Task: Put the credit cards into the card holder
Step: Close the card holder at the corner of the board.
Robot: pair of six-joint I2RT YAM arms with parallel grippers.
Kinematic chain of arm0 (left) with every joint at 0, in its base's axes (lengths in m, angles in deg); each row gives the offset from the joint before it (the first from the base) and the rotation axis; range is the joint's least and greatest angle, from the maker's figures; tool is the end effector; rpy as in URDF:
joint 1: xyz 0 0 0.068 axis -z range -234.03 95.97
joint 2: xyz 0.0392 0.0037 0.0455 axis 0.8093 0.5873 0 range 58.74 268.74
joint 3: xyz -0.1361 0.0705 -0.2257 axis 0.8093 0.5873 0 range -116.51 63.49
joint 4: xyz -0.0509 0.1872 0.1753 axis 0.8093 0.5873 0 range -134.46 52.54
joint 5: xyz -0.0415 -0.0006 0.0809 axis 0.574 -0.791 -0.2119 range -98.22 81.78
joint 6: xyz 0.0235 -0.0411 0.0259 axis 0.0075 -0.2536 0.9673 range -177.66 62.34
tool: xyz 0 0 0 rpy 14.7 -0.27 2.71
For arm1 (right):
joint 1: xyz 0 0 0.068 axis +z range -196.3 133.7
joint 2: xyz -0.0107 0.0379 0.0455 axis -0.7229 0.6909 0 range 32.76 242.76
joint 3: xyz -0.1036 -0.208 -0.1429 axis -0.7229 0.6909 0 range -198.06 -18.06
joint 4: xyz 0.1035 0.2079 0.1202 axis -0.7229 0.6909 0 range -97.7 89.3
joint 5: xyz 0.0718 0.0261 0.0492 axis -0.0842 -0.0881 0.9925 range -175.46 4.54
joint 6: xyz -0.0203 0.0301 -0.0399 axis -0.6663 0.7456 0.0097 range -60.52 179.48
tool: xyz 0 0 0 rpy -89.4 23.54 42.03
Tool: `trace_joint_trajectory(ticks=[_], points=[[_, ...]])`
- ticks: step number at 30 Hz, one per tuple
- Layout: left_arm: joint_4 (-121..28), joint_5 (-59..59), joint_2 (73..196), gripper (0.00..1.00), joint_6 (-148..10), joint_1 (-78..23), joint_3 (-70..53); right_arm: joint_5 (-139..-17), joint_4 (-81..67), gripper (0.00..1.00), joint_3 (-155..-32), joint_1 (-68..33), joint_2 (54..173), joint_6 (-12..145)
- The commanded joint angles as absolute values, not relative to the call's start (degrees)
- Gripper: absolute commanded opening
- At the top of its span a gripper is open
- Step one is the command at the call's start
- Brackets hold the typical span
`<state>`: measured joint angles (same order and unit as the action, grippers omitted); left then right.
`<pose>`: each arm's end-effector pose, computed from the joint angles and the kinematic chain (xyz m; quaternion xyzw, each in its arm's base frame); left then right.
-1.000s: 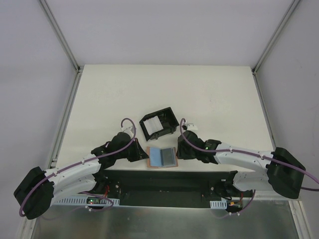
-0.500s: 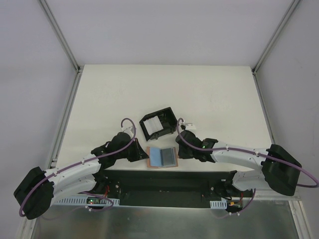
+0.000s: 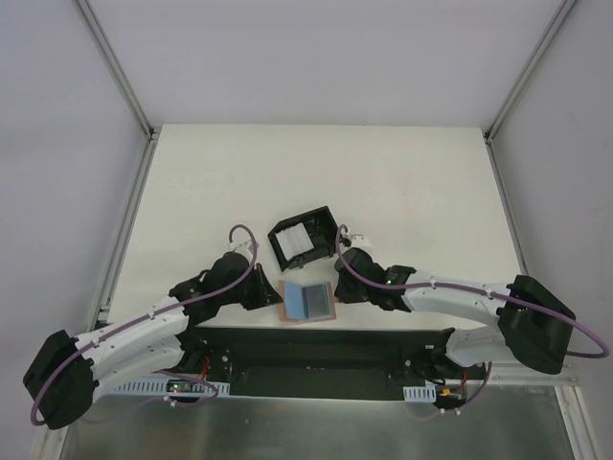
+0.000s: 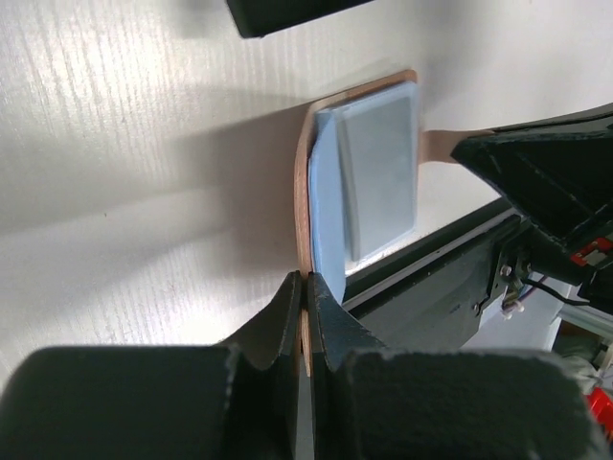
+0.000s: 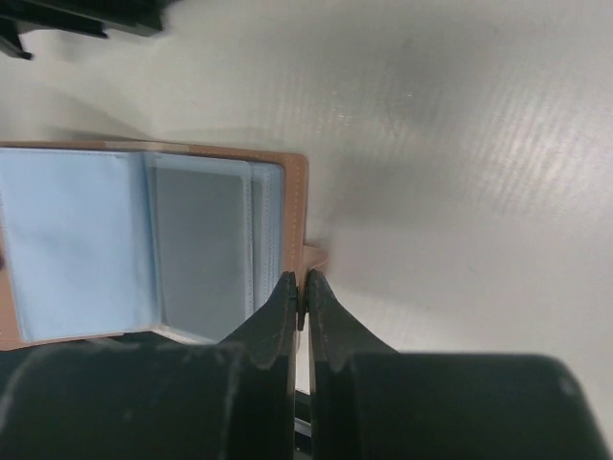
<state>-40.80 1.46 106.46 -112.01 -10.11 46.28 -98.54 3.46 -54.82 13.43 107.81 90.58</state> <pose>0.1213 -0.1252 0.1748 -0.0407 0.8804 -0.4016 0.2489 0.1339 0.2135 0.1812 -0.1922 0.9127 0.1702 0.3178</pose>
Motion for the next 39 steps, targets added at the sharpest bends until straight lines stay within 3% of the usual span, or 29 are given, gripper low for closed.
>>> trace_joint_trajectory(ticks=[1, 9, 17, 28, 39], points=[[-36.03, -0.74, 106.89, 0.00, -107.86, -9.73, 38.64, -94.16, -4.87, 0.01, -54.19, 14.17, 109.05, 93.32], [-34.62, 6.98, 120.42, 0.00, -102.49, -9.56, 27.02, -91.70, -7.43, 0.01, -54.72, 14.70, 111.69, 94.11], [-34.79, 10.15, 126.59, 0.00, -101.61, -8.16, 25.96, -93.36, -8.93, 0.01, -53.31, 14.87, 110.37, 94.82], [-39.88, 12.61, 131.07, 0.31, -104.42, -5.17, 27.98, -94.42, -8.75, 0.01, -52.96, 14.70, 109.67, 94.38], [-45.86, 13.58, 134.75, 0.47, -106.96, -4.81, 30.53, -96.26, -8.31, 0.04, -50.93, 14.70, 106.33, 95.08]])
